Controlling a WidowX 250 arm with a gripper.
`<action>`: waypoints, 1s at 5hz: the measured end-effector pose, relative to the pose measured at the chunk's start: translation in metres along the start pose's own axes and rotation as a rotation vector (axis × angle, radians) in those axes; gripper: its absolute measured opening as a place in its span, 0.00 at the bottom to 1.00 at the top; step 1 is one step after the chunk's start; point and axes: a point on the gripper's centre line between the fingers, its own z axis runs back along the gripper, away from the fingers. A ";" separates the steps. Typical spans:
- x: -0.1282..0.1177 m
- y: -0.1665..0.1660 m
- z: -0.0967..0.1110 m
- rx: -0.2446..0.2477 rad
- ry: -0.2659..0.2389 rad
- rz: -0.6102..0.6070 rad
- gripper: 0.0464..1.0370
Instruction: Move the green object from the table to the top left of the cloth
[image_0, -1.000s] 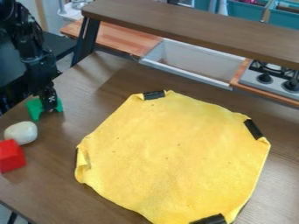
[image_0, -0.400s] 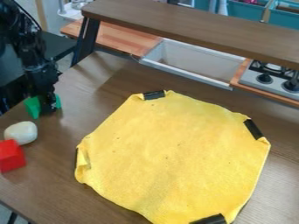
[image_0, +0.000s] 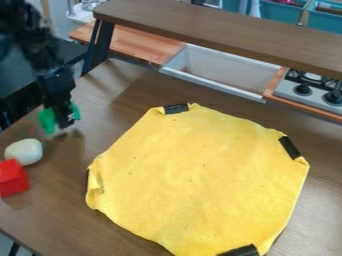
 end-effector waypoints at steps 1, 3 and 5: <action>0.026 -0.024 0.020 -0.024 -0.038 -0.026 0.55; 0.083 -0.077 0.026 -0.046 -0.041 -0.100 0.55; 0.133 -0.116 0.007 -0.057 -0.047 -0.145 0.55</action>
